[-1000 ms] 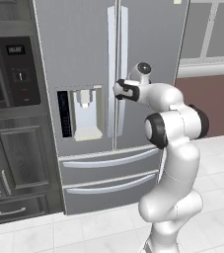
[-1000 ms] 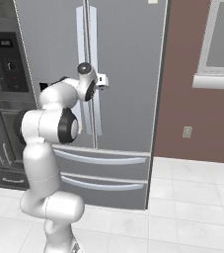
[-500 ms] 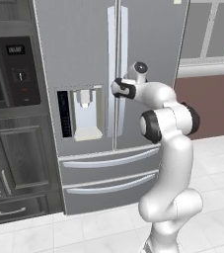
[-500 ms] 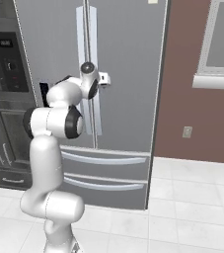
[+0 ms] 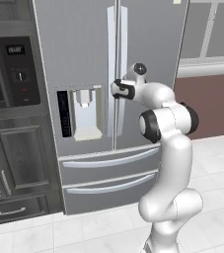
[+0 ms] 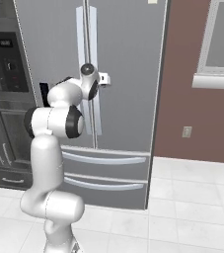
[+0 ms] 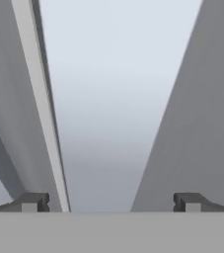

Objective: Place one of the steaks on the plate and the other in the bowl. Then place the bowl in the fridge.

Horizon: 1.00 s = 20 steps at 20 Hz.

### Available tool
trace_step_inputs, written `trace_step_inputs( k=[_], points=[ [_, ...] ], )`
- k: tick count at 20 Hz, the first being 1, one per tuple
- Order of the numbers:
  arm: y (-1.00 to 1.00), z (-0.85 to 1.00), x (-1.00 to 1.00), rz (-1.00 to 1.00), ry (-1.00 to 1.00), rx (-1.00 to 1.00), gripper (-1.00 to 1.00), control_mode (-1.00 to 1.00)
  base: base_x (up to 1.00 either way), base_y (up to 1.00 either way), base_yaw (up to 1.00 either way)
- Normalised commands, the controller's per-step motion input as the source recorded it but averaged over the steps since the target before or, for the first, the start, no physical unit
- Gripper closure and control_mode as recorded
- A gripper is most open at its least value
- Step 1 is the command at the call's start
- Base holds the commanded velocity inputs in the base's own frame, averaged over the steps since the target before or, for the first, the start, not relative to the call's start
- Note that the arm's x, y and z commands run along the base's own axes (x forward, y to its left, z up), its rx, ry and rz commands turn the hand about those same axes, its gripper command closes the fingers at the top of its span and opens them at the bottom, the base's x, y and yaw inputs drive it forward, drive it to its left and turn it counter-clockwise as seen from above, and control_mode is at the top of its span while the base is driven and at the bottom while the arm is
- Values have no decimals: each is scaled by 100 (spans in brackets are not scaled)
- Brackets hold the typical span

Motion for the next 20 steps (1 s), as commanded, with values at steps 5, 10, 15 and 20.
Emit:
trace_step_inputs(
  k=[5, 10, 15, 20],
  points=[
    [14, -2, 34, 0, -2, 0, -100, -100, 0, 0, 0],
    [13, 0, 53, 0, 0, 0, 100, -100, 0, 0, 0],
    [0, 8, 26, 0, 7, 0, 100, -100, 0, 0, 0],
    [-1, 19, -1, 0, 16, -5, 100, -100, 0, 0, 0]
  ],
)
